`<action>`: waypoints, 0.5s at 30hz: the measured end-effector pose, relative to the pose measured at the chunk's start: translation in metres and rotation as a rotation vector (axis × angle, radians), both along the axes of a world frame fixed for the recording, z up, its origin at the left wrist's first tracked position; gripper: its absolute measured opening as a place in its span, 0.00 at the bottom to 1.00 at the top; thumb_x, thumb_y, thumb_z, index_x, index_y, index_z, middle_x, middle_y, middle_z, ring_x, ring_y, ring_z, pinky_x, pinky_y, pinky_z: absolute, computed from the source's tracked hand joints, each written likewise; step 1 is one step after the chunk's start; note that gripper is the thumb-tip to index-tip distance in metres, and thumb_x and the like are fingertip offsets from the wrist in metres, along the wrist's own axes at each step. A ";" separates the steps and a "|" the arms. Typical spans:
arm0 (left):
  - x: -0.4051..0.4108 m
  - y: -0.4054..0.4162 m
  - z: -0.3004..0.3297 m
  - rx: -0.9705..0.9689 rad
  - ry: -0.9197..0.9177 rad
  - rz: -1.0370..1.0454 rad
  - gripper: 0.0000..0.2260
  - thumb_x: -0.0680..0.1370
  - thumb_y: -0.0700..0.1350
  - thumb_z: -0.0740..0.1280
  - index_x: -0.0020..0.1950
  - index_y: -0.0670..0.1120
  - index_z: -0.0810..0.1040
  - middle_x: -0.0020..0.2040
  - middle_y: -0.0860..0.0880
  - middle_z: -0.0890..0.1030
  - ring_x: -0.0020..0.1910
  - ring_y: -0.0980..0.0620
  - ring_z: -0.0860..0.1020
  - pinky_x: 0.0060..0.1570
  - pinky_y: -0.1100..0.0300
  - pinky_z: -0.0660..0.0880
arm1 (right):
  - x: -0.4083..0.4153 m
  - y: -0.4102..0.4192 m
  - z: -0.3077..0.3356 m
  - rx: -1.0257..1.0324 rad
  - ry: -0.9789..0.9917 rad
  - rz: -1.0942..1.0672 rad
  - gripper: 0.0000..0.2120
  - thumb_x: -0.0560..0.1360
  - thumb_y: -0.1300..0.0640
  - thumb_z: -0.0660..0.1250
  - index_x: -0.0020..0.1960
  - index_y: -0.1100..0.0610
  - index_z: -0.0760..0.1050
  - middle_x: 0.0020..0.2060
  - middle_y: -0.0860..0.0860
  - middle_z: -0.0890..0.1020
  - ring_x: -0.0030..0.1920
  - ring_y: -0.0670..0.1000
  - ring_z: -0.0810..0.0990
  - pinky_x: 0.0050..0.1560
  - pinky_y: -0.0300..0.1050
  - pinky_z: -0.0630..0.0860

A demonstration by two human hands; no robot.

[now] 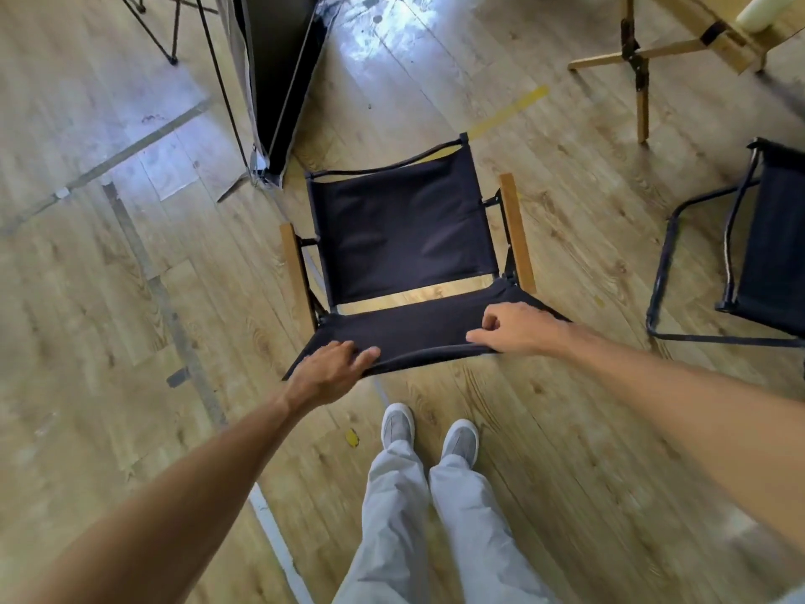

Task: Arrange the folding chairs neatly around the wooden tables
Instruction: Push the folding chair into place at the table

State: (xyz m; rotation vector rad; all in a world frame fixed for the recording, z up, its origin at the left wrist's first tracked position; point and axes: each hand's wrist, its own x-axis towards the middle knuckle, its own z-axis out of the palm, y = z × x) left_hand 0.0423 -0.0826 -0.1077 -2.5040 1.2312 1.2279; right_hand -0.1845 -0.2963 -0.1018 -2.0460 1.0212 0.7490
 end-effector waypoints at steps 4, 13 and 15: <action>0.021 0.016 0.004 0.125 -0.125 0.075 0.25 0.82 0.59 0.53 0.61 0.40 0.75 0.58 0.37 0.78 0.55 0.36 0.76 0.54 0.49 0.74 | -0.009 -0.024 -0.020 -0.295 0.208 -0.036 0.22 0.78 0.43 0.60 0.61 0.60 0.75 0.58 0.59 0.79 0.56 0.61 0.77 0.52 0.51 0.74; 0.033 0.023 -0.023 0.373 -0.125 0.265 0.20 0.82 0.51 0.59 0.65 0.35 0.73 0.59 0.37 0.79 0.57 0.39 0.79 0.54 0.52 0.75 | -0.020 -0.038 -0.075 -0.238 0.487 -0.129 0.20 0.74 0.47 0.62 0.59 0.60 0.74 0.52 0.58 0.79 0.49 0.62 0.78 0.45 0.48 0.75; 0.036 0.022 -0.026 0.374 -0.149 0.346 0.20 0.82 0.47 0.60 0.67 0.34 0.70 0.60 0.36 0.78 0.58 0.38 0.78 0.55 0.51 0.74 | -0.028 -0.048 -0.085 -0.191 0.500 -0.221 0.20 0.74 0.46 0.63 0.56 0.61 0.75 0.47 0.58 0.79 0.44 0.61 0.78 0.41 0.47 0.73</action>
